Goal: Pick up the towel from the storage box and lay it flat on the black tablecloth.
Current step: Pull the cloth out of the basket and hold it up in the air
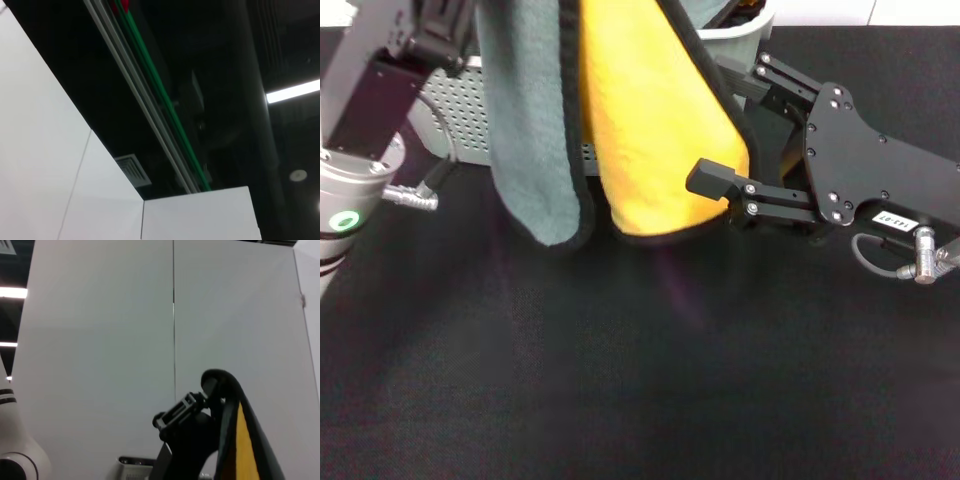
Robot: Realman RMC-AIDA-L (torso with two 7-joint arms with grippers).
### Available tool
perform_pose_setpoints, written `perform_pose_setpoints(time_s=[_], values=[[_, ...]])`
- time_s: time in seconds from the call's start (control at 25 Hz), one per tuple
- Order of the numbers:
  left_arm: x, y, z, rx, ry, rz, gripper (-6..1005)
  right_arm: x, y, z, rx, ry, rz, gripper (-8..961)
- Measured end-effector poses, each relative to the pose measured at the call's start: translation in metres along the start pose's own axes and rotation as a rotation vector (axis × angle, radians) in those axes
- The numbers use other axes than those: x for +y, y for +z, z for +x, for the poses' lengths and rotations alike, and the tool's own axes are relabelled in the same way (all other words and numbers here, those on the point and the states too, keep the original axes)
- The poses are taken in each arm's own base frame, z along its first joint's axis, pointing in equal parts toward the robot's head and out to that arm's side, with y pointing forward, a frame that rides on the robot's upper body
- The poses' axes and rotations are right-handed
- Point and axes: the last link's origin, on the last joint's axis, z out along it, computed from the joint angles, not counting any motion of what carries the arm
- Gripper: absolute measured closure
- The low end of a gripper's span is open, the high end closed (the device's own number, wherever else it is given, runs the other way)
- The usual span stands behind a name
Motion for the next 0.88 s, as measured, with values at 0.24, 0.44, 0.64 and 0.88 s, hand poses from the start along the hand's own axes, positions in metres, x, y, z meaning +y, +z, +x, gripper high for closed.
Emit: perform_pose_setpoints(time_s=[0.24,0.44,0.64,0.88], values=[[-0.002,0.002,0.004,0.019,0.011,-0.001,982,0.0,-0.007,0.009,0.042,0.02,0.052,122],[-0.003,0.003,0.005,0.025,0.016,-0.006,982,0.003,-0.011,0.015,0.066,0.035,0.069,122],[-0.003,0.005,0.006,0.031,0.025,-0.01,982,0.005,-0.01,0.02,0.09,0.047,0.058,123],[-0.005,0.004,0.009,0.045,0.038,0.005,982,0.009,-0.009,0.024,0.109,0.058,0.049,382]])
